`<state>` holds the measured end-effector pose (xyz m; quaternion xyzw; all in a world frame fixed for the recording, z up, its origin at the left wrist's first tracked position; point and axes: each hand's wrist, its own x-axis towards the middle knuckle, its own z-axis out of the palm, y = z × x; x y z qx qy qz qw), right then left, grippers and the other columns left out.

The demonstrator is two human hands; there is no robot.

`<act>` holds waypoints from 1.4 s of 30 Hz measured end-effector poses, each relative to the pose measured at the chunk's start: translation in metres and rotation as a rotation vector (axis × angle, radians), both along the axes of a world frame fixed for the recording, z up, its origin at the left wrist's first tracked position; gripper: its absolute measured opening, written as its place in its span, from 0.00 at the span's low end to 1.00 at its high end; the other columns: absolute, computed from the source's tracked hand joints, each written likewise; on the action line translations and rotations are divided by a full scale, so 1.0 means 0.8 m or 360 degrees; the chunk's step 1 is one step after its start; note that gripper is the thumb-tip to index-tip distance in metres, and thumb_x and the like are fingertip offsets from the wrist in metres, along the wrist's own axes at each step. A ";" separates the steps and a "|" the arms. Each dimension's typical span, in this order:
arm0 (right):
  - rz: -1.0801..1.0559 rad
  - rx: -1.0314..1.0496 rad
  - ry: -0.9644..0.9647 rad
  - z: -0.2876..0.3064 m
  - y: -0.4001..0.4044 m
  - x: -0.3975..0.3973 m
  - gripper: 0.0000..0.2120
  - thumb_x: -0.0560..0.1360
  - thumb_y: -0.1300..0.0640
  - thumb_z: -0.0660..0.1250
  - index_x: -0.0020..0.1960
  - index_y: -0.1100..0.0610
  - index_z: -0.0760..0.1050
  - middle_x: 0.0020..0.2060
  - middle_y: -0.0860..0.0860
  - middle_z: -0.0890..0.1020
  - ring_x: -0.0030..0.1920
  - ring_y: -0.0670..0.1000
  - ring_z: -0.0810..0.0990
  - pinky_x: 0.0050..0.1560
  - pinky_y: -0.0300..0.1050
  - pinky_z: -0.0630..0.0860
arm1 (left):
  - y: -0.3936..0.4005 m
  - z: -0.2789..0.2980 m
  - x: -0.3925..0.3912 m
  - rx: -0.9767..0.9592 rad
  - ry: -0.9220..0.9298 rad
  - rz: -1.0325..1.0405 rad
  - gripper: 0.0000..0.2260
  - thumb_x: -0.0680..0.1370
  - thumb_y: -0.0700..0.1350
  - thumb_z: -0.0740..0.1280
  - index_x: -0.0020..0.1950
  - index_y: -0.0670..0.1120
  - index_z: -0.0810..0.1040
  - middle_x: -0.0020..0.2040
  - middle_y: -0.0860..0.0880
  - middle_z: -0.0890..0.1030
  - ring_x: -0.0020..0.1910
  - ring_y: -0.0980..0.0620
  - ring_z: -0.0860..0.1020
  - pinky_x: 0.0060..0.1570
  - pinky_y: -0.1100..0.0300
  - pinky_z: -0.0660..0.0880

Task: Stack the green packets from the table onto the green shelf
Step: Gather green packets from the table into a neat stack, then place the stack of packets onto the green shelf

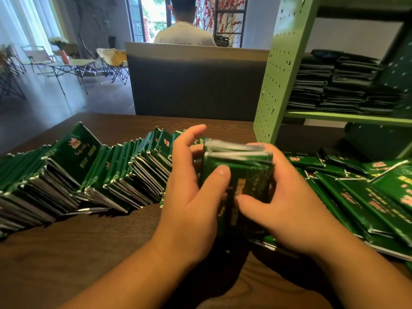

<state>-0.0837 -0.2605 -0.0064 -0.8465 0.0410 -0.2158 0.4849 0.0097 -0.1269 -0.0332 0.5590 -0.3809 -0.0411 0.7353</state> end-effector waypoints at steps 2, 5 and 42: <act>-0.0070 0.0158 -0.0140 -0.002 -0.006 0.003 0.27 0.72 0.68 0.74 0.62 0.44 0.72 0.51 0.41 0.85 0.50 0.41 0.85 0.47 0.36 0.80 | 0.002 -0.002 0.005 0.0091 -0.0041 -0.0002 0.29 0.69 0.56 0.67 0.70 0.64 0.68 0.58 0.58 0.79 0.59 0.50 0.81 0.51 0.54 0.80; -0.0236 0.0434 -0.0352 -0.006 -0.018 0.006 0.26 0.70 0.63 0.76 0.64 0.50 0.73 0.53 0.48 0.86 0.54 0.48 0.85 0.53 0.48 0.83 | -0.002 0.000 0.004 0.0222 -0.0055 0.0000 0.31 0.68 0.57 0.68 0.71 0.63 0.67 0.56 0.60 0.79 0.58 0.54 0.81 0.48 0.58 0.81; -0.1316 0.0888 -0.0389 0.158 -0.244 -0.094 0.28 0.75 0.58 0.69 0.74 0.50 0.68 0.60 0.52 0.79 0.58 0.56 0.80 0.63 0.61 0.78 | -0.206 0.166 -0.092 0.0669 0.0318 -0.0481 0.21 0.83 0.51 0.64 0.75 0.61 0.65 0.57 0.52 0.77 0.51 0.48 0.79 0.46 0.53 0.77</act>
